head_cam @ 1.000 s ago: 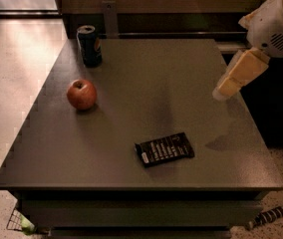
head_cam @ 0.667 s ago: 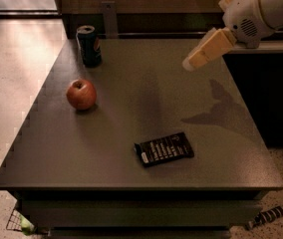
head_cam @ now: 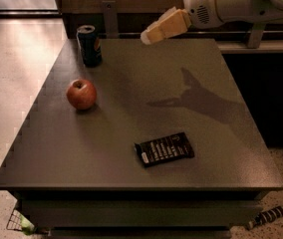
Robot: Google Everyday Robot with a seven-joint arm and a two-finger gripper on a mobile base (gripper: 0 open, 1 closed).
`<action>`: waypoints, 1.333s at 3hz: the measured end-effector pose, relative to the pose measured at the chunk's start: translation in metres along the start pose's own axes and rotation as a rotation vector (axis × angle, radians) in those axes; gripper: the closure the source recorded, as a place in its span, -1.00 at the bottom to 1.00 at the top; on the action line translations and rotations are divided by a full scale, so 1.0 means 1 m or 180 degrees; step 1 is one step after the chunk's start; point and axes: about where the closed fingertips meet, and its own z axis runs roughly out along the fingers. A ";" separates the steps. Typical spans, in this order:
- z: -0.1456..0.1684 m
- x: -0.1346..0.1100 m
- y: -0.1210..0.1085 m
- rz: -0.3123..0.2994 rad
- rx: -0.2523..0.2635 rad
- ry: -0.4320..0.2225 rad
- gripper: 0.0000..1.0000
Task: Pick pepsi can
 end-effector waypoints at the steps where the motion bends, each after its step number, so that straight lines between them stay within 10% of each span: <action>1: 0.043 -0.017 0.021 0.0129 -0.0210 -0.0226 -1.00; 4: 0.119 -0.017 0.021 0.0217 -0.0220 -0.0473 -1.00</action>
Offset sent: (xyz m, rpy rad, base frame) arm 0.0358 0.1069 -0.0378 0.2266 0.0741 0.0910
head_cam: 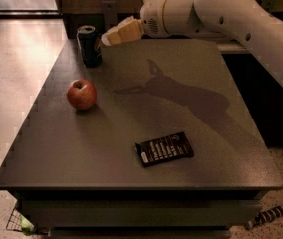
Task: Pick pepsi can
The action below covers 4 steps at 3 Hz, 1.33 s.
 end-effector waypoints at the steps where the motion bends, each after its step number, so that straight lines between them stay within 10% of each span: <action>1: 0.029 0.006 -0.013 0.0007 -0.0005 -0.0135 -1.00; 4: 0.137 0.039 0.018 0.0413 -0.0464 -0.0330 -1.00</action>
Offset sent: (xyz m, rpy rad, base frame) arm 0.0754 0.0650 -0.0533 0.1717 0.0210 0.0750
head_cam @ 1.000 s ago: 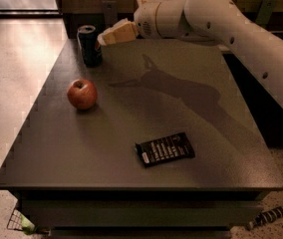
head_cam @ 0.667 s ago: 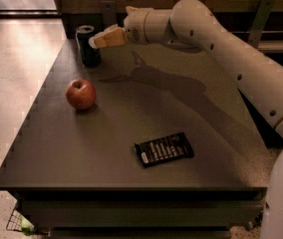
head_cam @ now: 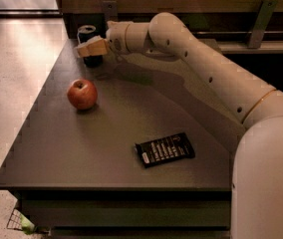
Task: Pick pepsi can
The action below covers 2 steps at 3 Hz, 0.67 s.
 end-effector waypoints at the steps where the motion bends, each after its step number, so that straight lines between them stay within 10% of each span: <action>1: 0.024 0.008 0.007 0.0092 -0.0096 -0.0079 -0.95; 2: 0.024 0.007 0.008 0.0085 -0.0100 -0.0072 -0.48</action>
Offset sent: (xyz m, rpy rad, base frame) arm 0.0038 0.0178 -0.0094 0.0295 0.0148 0.0194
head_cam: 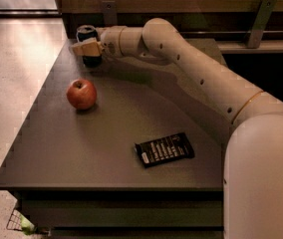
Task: Pick pepsi can
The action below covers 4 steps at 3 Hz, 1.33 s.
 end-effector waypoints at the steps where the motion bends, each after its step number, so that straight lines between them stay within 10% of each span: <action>1: 0.003 0.000 0.003 0.0002 -0.0018 0.0001 0.11; 3: 0.008 0.001 0.007 0.0005 -0.0048 0.0002 1.00; 4: 0.008 0.000 0.007 0.0012 -0.0069 -0.0002 1.00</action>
Offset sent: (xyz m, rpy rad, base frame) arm -0.0007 0.0025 -0.0006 0.0004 0.0010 0.0036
